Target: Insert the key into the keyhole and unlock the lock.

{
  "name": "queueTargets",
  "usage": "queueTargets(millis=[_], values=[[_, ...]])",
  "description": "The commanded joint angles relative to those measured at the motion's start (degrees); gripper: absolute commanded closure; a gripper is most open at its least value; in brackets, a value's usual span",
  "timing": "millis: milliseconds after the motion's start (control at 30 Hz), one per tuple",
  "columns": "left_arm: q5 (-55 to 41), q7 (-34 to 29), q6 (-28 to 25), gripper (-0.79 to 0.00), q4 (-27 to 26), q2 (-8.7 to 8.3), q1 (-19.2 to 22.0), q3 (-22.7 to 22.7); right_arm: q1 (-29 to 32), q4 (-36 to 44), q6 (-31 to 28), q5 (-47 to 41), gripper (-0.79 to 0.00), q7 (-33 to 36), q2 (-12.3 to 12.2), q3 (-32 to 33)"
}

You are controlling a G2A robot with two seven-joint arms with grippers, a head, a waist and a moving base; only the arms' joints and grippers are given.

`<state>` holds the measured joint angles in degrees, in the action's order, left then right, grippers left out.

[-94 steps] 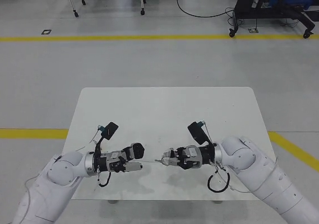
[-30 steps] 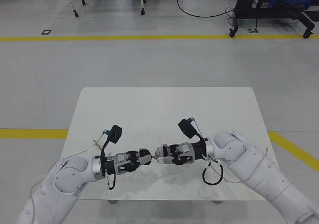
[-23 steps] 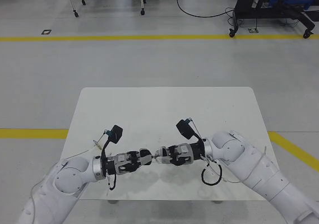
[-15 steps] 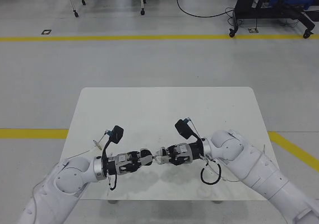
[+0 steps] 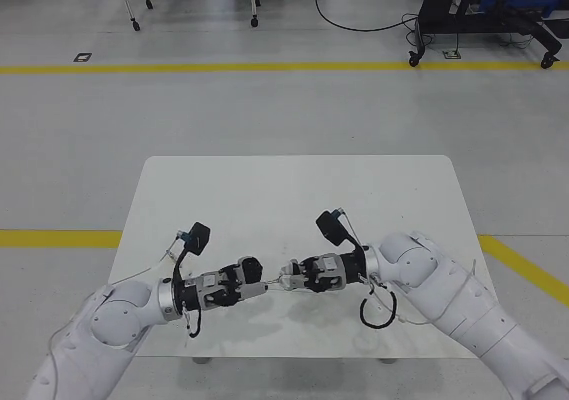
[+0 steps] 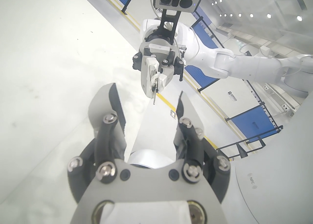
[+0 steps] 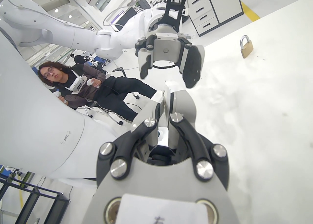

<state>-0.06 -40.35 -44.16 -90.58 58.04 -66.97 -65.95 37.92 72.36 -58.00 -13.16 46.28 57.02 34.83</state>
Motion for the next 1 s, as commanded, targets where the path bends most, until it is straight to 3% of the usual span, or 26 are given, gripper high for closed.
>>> queueTargets(millis=[0,133,233,467,767,800,867,967], values=[[-0.7,0.0,-0.5,-0.785,-0.2,-0.49,-1.2,-2.2,0.5,-0.1,0.0,-0.5,0.000,0.0,-0.2,1.2],[-2.0,-2.0,-1.6,-0.785,-1.1,-1.92,-4.9,-8.3,2.4,0.1,0.0,-2.6,0.000,0.0,-0.9,4.8],[2.9,-6.9,1.4,-0.785,-3.1,-3.51,-8.0,-14.9,4.5,0.6,0.0,-4.3,0.000,0.0,-1.4,8.4],[19.0,-15.7,21.1,-0.785,-13.6,-5.97,-15.6,-27.9,5.5,0.9,0.0,-4.5,0.000,0.0,-1.5,9.9],[20.0,-15.2,21.9,-0.785,-14.4,-6.01,-15.8,-28.4,5.5,0.9,0.0,-4.5,0.000,0.0,-1.5,9.9],[26.9,-12.7,27.8,-0.785,-14.1,-6.03,-15.9,-29.0,5.5,0.9,0.0,-4.5,0.000,0.0,-1.5,9.9],[39.4,-9.5,43.9,-0.785,-17.8,-5.47,-17.3,-24.8,5.5,0.9,0.0,-4.5,0.000,0.0,-1.5,9.9],[37.6,-17.9,55.3,-0.785,-17.9,-4.93,-13.5,-20.9,5.5,0.9,0.0,-4.5,0.000,0.0,-1.5,9.9]])
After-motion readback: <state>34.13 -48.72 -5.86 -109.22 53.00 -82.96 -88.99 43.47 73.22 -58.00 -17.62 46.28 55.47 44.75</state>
